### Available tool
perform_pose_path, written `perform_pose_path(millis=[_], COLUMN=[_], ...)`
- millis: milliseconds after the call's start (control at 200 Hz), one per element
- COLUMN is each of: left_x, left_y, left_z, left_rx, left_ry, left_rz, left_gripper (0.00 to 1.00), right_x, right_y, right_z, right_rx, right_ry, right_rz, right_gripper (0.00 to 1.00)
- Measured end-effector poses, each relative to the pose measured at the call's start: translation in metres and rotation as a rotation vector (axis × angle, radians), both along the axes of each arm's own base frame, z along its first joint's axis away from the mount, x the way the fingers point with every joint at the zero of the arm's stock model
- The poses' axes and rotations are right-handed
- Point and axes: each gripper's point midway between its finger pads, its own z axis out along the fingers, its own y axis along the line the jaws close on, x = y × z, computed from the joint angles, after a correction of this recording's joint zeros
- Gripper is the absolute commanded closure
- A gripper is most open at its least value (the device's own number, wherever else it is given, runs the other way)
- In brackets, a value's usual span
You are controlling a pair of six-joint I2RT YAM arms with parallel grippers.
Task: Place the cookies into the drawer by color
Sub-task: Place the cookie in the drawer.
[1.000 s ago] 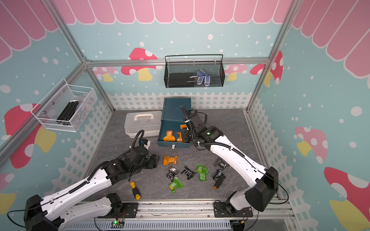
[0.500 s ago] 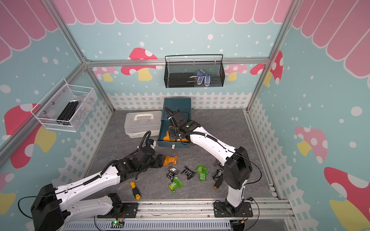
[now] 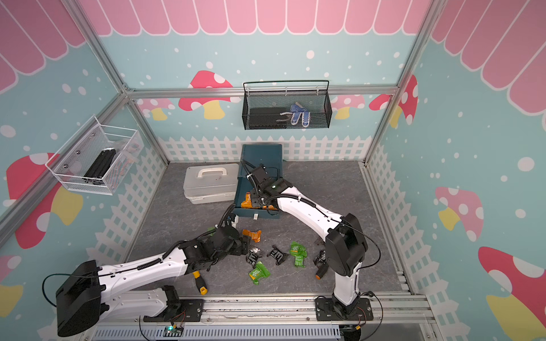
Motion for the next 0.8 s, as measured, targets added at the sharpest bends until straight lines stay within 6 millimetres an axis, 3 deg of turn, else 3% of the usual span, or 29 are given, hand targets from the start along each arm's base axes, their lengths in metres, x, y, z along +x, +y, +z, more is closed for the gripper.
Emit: perform_pose_path(millis=[135, 330, 530, 665, 796], left_x=[0.002, 0.002, 0.007, 0.009, 0.011], left_y=[-0.007, -0.011, -0.013, -0.018, -0.021], left_z=[0.000, -0.024, -0.027, -0.035, -0.047], left_rx=[-0.005, 0.064, 0.079, 0.088, 0.104], left_ry=[-0.023, -0.005, -0.030, -0.026, -0.017], left_rz=[-0.004, -0.006, 0.012, 0.011, 0.010], left_gripper=[0.09, 0.08, 0.08, 0.08, 0.09], right_x=[0.000, 0.000, -0.002, -0.007, -0.017], right_y=[-0.002, -0.002, -0.001, -0.006, -0.014], right_z=[-0.001, -0.001, 0.001, 0.014, 0.038], right_rx=[-0.004, -0.004, -0.002, 0.009, 0.043], right_ry=[0.002, 0.005, 0.004, -0.018, -0.062], right_rz=[-0.005, -0.003, 0.006, 0.015, 0.024], right_gripper=[0.50, 0.45, 0.41, 0.35, 0.33])
